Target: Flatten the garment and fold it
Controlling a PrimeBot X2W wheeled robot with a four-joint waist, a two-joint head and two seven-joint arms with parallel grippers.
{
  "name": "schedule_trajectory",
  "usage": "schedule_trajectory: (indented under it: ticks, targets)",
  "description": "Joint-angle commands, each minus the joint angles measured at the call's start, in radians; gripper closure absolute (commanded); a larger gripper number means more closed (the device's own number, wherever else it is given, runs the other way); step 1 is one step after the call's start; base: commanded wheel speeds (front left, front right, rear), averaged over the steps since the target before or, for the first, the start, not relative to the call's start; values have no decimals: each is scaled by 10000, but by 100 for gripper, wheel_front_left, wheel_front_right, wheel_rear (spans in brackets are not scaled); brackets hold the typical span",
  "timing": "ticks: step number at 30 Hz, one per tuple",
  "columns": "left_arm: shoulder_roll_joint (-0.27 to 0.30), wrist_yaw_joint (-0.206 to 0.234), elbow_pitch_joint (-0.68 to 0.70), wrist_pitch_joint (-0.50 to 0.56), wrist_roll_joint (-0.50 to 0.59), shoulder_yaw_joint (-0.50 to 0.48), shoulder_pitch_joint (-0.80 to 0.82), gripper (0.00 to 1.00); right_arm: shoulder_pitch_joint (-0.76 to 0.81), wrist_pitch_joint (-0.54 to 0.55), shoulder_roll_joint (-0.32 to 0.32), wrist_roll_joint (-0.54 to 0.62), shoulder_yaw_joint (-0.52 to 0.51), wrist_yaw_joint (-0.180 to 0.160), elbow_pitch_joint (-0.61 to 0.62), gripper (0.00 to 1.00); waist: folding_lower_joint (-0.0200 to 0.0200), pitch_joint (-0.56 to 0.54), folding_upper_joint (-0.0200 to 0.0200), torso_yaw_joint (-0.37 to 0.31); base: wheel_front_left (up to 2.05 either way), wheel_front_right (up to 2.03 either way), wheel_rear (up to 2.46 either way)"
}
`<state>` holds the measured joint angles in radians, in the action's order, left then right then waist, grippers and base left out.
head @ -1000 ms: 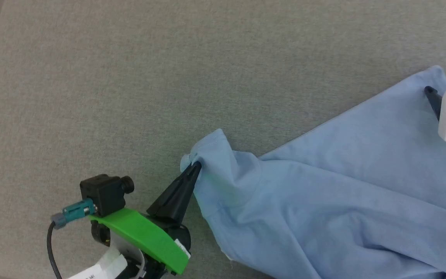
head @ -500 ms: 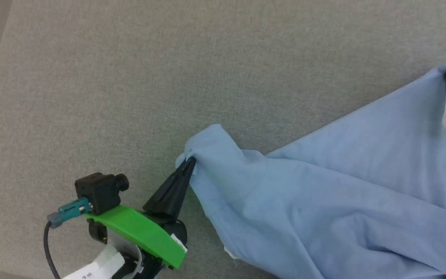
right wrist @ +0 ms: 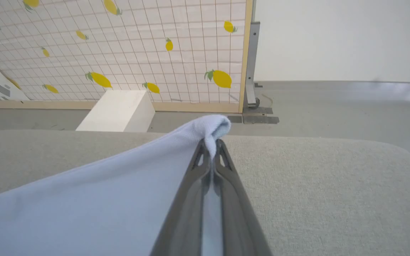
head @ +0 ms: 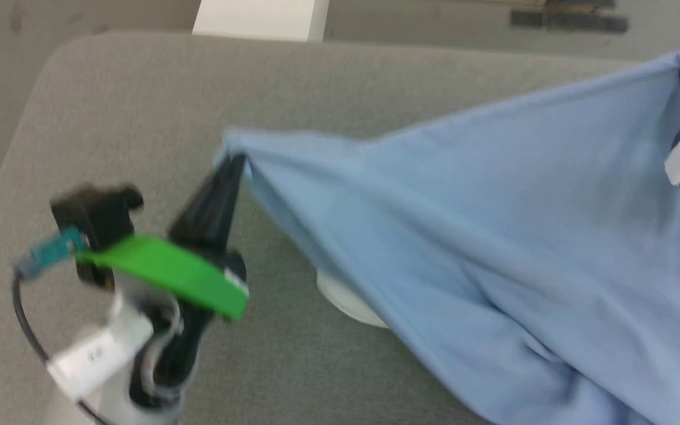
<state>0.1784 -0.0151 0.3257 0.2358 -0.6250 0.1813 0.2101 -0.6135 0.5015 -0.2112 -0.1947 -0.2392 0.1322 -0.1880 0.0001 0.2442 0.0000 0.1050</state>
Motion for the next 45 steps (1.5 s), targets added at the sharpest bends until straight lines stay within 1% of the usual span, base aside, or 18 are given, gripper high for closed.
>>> schedule_trajectory:
  ticks: [1,4,9,12,15,18,23,25,28,30,37,41,45]
  targets:
    - [63,101,-100,66,173,-59,626,100,-109,-190,112,-60,-4,-15,129,100,-1,-1016,0,-679,0,0,0]
    - [73,306,-561,201,320,-252,1759,100,-381,-413,273,-30,53,-15,276,100,-1,-1422,0,-880,0,0,0]
    - [268,601,-1665,81,693,-738,3738,100,-1090,-467,437,110,334,-15,244,100,-1,-1996,0,-1181,0,0,0]
    - [463,563,-2585,-47,864,-909,5078,100,-1680,-453,482,241,494,-15,76,100,-1,-2283,0,-1313,0,0,0]
    - [719,370,-3628,-138,1153,-821,6279,100,-2308,-504,524,430,574,-15,-268,100,-1,-2492,0,-1421,0,0,0]
    - [898,175,-4760,78,1380,-563,7398,100,-3057,-524,615,666,654,-15,-770,100,-1,-2615,0,-1537,0,0,0]
    - [1240,112,-6019,811,1816,-163,8734,100,-4100,-466,692,1069,885,-15,-1585,100,-1,-2496,0,-1750,0,0,0]
    - [1253,177,-6350,1008,1881,-121,9262,100,-4474,-460,677,1261,950,-15,-1887,100,-1,-2312,0,-1813,0,0,0]
    - [1130,421,-6715,1006,1907,-215,10128,100,-5064,-513,619,1643,887,-15,-2339,100,-1,-1888,0,-1870,0,0,0]
    - [990,601,-6946,880,1903,-306,10732,100,-5466,-585,633,1845,780,-15,-2650,100,-1,-1520,0,-1901,0,0,0]
    - [494,859,-7670,249,2016,-259,12401,100,-6988,-1131,830,2472,356,-15,-3493,100,-1,148,0,-1918,0,0,0]
    - [236,880,-7827,-706,2161,-238,13364,100,-8038,-1645,893,2863,151,-15,-3774,100,-1,1270,0,-1904,0,0,0]
    - [69,745,-8006,-2044,2139,-410,14084,100,-8851,-2477,855,3334,62,-15,-4126,100,-1,1930,0,-1880,0,0,0]
